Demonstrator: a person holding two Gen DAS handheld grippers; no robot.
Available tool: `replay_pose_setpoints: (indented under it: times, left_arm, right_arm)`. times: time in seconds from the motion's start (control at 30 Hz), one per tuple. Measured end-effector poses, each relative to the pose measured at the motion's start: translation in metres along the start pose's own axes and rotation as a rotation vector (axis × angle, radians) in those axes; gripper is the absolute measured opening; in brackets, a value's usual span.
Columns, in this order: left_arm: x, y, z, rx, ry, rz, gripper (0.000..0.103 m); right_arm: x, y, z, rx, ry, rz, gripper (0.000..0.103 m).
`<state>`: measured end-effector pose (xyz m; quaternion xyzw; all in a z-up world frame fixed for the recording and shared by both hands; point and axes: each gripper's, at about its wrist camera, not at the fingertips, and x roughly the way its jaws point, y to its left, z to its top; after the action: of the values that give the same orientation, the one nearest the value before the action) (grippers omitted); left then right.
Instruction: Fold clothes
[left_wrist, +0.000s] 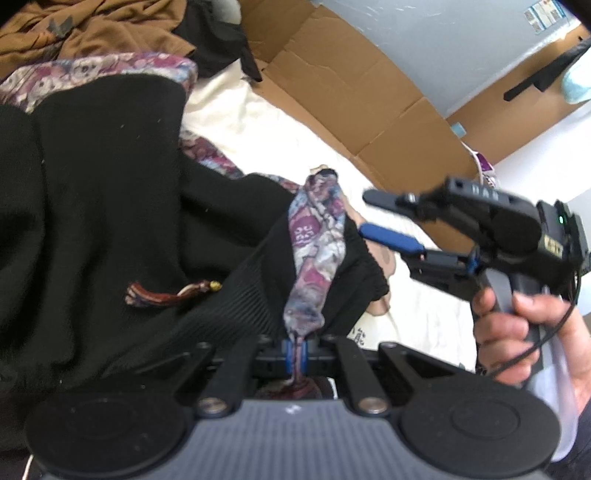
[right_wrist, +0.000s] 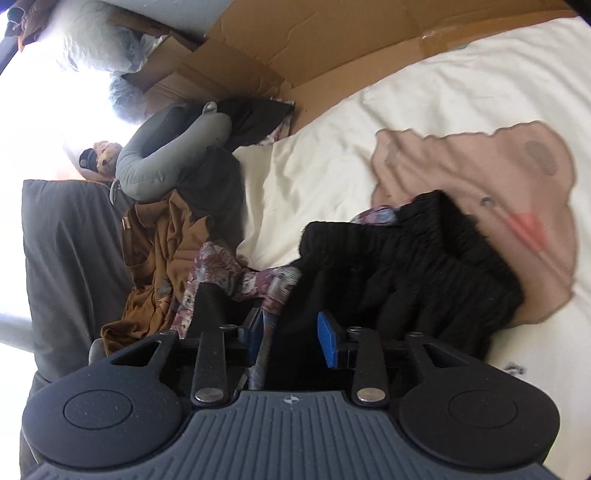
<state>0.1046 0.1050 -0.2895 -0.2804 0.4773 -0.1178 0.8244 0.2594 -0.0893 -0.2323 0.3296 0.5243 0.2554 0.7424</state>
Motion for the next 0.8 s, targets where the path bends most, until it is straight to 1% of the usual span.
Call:
replay_pose_setpoints:
  times: [0.07,0.27,0.37,0.57,0.7,0.8]
  left_arm:
    - [0.0,0.003,-0.002,-0.006,0.004,-0.002,0.005]
    - [0.002,0.009,-0.005,-0.004,0.012,-0.003,0.005]
    - [-0.001,0.011,-0.006,-0.011,0.01,-0.002,0.005]
    - [-0.008,0.023,-0.003,-0.073,-0.007,-0.004,0.005]
    - [-0.009,0.026,-0.002,-0.087,-0.011,-0.01,0.005]
    - [-0.007,0.023,-0.003,-0.078,-0.007,-0.016,0.005]
  right_arm:
    - [0.008,0.006,0.003,-0.009,0.003,-0.018,0.038]
    - [0.029,0.008,0.01,0.021,0.028,-0.079,0.038]
    - [0.036,0.007,0.012,0.035,0.032,-0.091,0.038]
    - [0.032,0.007,0.013,0.043,0.027,-0.101,0.038]
    - [0.03,0.007,0.014,0.049,0.024,-0.107,0.038]
    - [0.028,0.007,0.014,0.053,0.022,-0.112,0.038]
